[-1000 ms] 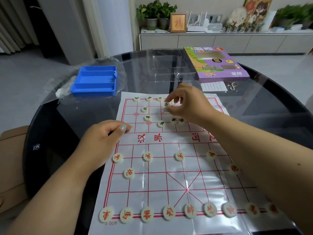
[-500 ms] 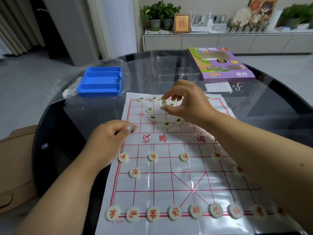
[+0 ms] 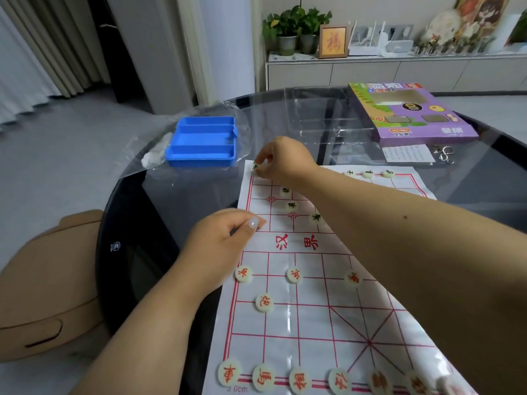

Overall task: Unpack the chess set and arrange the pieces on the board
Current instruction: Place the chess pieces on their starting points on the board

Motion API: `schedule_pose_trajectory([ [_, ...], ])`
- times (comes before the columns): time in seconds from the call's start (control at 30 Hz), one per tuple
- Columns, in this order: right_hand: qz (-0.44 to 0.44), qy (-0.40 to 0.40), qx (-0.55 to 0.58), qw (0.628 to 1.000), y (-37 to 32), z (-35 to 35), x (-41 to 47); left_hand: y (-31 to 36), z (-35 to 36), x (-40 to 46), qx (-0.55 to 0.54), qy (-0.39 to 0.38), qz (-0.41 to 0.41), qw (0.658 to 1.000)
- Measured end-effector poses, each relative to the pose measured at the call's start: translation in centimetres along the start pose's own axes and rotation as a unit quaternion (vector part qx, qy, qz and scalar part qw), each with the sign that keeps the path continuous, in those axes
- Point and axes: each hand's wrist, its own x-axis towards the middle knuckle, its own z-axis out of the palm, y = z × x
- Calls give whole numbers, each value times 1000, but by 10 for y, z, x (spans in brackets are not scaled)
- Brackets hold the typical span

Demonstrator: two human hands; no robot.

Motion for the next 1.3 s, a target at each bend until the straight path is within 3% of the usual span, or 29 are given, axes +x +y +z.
schedule_pose_trajectory([
  [0.27,11,-43,1,999,-3,1,3,1,-1,-1,-2,-6,-2,1000],
  [0.53,17,27,85,996,27,-56,-29,3,0,-2,-31,-9,-20,999],
  [0.77,15,-19,45,999,46,-66,-64,3,1,-2,-26,-7,-24,999],
  [0.9,18,-5,18,1000,54,-65,-68,3,1,-2,-27,-3,-22,999],
  [1.3,53,29,78,995,79,-79,-77,3,2,-2,-34,9,-22,999],
])
